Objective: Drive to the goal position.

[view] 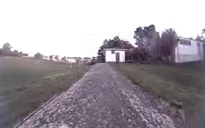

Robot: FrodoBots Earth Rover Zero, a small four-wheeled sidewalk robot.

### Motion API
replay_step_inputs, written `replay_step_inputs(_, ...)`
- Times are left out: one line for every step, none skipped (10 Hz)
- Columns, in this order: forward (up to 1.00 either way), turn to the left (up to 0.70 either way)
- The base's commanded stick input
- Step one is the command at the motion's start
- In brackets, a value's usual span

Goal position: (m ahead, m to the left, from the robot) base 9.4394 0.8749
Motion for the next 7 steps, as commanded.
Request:
replay_step_inputs(0.70,0.00)
replay_step_inputs(0.70,0.00)
replay_step_inputs(0.70,0.00)
replay_step_inputs(0.70,0.00)
replay_step_inputs(0.70,0.00)
replay_step_inputs(0.70,0.00)
replay_step_inputs(0.70,0.00)
